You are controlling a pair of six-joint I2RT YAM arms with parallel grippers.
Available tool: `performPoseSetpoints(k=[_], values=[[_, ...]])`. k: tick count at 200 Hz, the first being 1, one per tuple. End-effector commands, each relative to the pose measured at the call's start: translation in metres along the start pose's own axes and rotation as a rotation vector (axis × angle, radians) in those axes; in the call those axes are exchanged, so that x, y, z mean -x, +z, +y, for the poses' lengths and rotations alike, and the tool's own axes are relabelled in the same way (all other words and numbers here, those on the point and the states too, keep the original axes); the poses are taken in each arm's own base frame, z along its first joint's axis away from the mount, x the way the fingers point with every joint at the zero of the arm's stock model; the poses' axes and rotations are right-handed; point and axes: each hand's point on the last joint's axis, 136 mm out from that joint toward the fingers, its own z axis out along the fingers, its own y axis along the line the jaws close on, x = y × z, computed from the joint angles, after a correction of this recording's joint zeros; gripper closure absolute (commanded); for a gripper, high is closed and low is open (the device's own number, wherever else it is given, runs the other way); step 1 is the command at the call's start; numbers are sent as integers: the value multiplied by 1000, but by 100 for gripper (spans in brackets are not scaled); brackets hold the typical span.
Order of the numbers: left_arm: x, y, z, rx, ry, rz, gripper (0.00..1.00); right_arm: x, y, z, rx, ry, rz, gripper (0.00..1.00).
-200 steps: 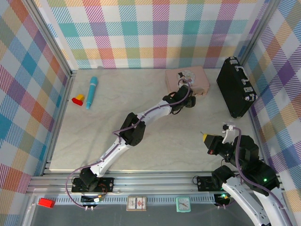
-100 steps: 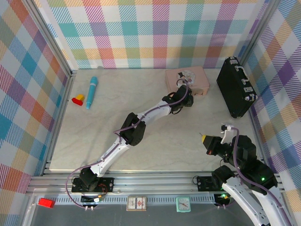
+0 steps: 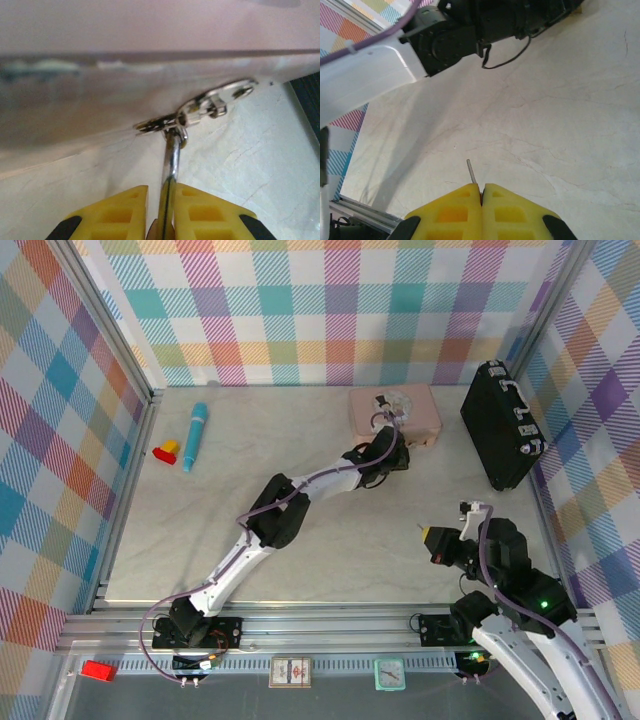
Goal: Unlock the padlock with the key
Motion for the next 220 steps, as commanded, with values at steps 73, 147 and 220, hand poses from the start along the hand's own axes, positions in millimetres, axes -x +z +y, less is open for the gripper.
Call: performPoseSetpoints(k=[73, 147, 220], values=[[9, -82, 38, -21, -299, -29, 97, -19, 43, -2, 14, 207, 110, 100], [-26, -137, 72, -5, -399, 17, 100, -33, 79, -10, 47, 373, 176, 100], [-40, -189, 86, -7, -474, 1, 100, -46, 114, -11, 105, 504, 243, 100]])
